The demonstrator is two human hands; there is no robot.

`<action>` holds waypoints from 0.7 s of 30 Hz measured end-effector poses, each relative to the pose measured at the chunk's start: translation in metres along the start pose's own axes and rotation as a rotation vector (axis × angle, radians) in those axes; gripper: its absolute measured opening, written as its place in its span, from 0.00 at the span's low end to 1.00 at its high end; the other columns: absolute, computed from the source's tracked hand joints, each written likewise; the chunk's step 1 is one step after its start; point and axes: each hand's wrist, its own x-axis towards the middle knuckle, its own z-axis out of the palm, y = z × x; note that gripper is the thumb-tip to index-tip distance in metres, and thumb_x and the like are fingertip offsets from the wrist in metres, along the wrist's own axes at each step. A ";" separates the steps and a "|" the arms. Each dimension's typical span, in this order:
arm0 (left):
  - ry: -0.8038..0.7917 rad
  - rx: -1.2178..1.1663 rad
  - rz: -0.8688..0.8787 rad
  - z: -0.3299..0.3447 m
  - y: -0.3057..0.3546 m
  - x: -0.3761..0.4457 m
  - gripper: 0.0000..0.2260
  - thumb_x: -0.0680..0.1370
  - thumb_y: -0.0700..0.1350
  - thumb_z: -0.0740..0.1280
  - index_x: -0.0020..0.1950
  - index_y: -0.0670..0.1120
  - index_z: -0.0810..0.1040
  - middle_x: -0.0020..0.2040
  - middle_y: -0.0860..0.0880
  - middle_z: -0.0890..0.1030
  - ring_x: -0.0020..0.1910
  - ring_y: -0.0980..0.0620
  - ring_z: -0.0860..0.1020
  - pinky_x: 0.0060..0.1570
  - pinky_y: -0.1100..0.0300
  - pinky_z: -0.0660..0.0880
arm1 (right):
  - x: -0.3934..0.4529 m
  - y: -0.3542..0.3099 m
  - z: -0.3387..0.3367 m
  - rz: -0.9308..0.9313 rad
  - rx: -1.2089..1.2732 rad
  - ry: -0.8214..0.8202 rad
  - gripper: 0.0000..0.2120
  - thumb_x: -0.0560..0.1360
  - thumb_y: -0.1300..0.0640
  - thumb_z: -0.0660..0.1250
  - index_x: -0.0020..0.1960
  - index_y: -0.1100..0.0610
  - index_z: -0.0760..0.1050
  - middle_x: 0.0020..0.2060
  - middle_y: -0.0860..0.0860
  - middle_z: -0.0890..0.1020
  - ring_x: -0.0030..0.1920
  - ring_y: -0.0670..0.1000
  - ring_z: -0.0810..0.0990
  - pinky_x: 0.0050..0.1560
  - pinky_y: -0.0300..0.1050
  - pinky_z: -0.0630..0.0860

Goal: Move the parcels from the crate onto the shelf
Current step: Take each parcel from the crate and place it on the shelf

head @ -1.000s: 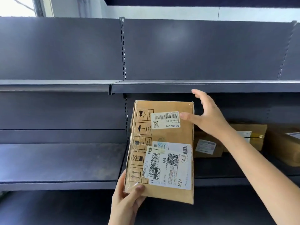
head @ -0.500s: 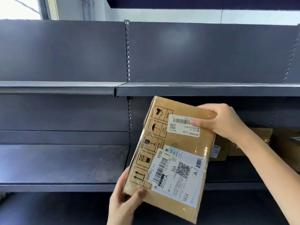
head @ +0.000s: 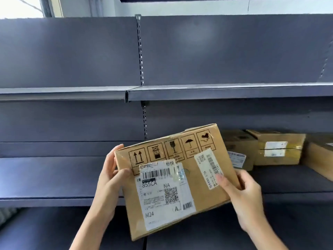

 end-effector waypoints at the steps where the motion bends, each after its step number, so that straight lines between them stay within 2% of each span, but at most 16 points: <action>1: -0.008 0.009 -0.003 0.000 0.000 0.001 0.26 0.64 0.43 0.61 0.59 0.66 0.71 0.47 0.60 0.83 0.41 0.60 0.81 0.32 0.63 0.77 | -0.005 0.005 0.003 0.012 -0.001 0.011 0.25 0.54 0.38 0.72 0.46 0.50 0.77 0.41 0.41 0.85 0.41 0.42 0.83 0.32 0.36 0.78; 4: -0.028 -0.038 -0.009 0.007 0.000 0.006 0.27 0.67 0.45 0.61 0.62 0.69 0.68 0.49 0.60 0.84 0.44 0.61 0.82 0.35 0.67 0.78 | -0.012 0.011 0.003 0.050 -0.009 0.022 0.27 0.54 0.37 0.71 0.47 0.51 0.74 0.41 0.45 0.85 0.40 0.43 0.83 0.32 0.36 0.77; 6: -0.023 -0.077 -0.024 0.013 0.000 0.010 0.28 0.66 0.46 0.63 0.63 0.69 0.68 0.49 0.57 0.84 0.43 0.57 0.83 0.37 0.63 0.79 | -0.012 0.011 -0.001 0.084 -0.019 -0.008 0.27 0.54 0.38 0.71 0.48 0.50 0.73 0.42 0.46 0.84 0.43 0.46 0.82 0.38 0.42 0.78; 8: 0.008 -0.106 -0.032 0.015 -0.003 0.014 0.28 0.65 0.46 0.64 0.62 0.69 0.70 0.50 0.55 0.84 0.43 0.55 0.83 0.38 0.59 0.80 | -0.012 0.011 -0.004 0.108 -0.035 -0.034 0.28 0.53 0.39 0.72 0.48 0.50 0.72 0.43 0.46 0.83 0.45 0.47 0.82 0.40 0.45 0.78; 10: 0.033 -0.136 -0.028 0.014 -0.008 0.014 0.26 0.68 0.44 0.63 0.63 0.62 0.72 0.50 0.52 0.85 0.43 0.53 0.84 0.37 0.59 0.80 | -0.011 0.012 -0.002 0.124 -0.060 -0.046 0.28 0.52 0.39 0.73 0.47 0.50 0.71 0.42 0.46 0.83 0.45 0.47 0.82 0.40 0.44 0.77; 12: 0.061 -0.156 -0.003 0.011 -0.013 0.011 0.19 0.73 0.41 0.64 0.62 0.55 0.75 0.50 0.48 0.85 0.42 0.52 0.84 0.35 0.59 0.80 | -0.009 0.011 0.001 0.137 -0.075 -0.050 0.29 0.51 0.38 0.73 0.47 0.49 0.70 0.42 0.45 0.83 0.45 0.46 0.81 0.38 0.42 0.77; 16: 0.136 -0.162 -0.015 0.004 -0.019 0.008 0.12 0.76 0.40 0.65 0.56 0.55 0.78 0.48 0.48 0.85 0.40 0.52 0.84 0.34 0.61 0.80 | -0.003 0.006 0.007 0.145 -0.144 -0.089 0.29 0.49 0.36 0.71 0.46 0.46 0.67 0.42 0.41 0.80 0.42 0.43 0.79 0.34 0.36 0.72; 18: 0.109 -0.160 -0.022 -0.001 -0.018 0.008 0.14 0.74 0.43 0.67 0.58 0.53 0.78 0.49 0.47 0.85 0.42 0.52 0.84 0.36 0.60 0.81 | -0.002 0.005 0.010 0.128 -0.151 -0.114 0.28 0.50 0.37 0.71 0.47 0.42 0.68 0.42 0.40 0.81 0.44 0.41 0.79 0.35 0.35 0.71; 21: -0.038 -0.110 -0.030 -0.009 -0.018 0.007 0.21 0.72 0.44 0.68 0.64 0.54 0.74 0.53 0.47 0.84 0.48 0.50 0.84 0.42 0.57 0.81 | -0.003 0.008 0.017 0.111 -0.120 -0.146 0.27 0.52 0.37 0.71 0.50 0.37 0.70 0.43 0.37 0.82 0.47 0.41 0.80 0.40 0.37 0.74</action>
